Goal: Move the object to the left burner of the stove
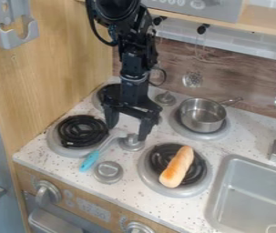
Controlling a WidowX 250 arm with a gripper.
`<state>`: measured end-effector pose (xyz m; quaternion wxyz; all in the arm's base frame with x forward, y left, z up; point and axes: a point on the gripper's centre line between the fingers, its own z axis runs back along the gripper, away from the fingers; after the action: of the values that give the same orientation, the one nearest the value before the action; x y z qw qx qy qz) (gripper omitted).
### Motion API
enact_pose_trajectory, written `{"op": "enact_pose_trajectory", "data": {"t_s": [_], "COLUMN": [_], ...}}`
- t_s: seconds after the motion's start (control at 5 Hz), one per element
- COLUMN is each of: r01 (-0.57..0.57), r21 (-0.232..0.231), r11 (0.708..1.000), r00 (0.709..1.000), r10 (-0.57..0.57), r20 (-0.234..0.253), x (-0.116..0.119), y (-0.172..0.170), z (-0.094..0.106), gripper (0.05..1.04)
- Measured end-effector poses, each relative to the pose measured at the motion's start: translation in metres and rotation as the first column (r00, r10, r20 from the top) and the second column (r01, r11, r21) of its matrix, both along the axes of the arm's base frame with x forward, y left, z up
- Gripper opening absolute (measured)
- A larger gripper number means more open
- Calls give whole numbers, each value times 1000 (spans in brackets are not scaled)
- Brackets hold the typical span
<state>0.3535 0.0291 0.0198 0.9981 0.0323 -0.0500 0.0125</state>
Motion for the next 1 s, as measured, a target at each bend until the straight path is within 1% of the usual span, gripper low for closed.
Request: {"op": "enact_pose_trajectory", "data": {"t_s": [0.2,0.4,0.6,0.8,1.0], "r01": [9,89,204,242,217], "r21": [-2,1,5,-3,-34], "r11": [1000,996,979,970,976], "r00": [999,994,977,968,969], "r10": [-9,-88,-204,-241,-220], "r20": [-41,-66,-58,-65,-114], "x": [-5,-2,6,13,14], "y": [-4,-32,-74,-94,-102], "z": [-13,-18,-17,-22,-43], "gripper": [999,999,999,999,999]}}
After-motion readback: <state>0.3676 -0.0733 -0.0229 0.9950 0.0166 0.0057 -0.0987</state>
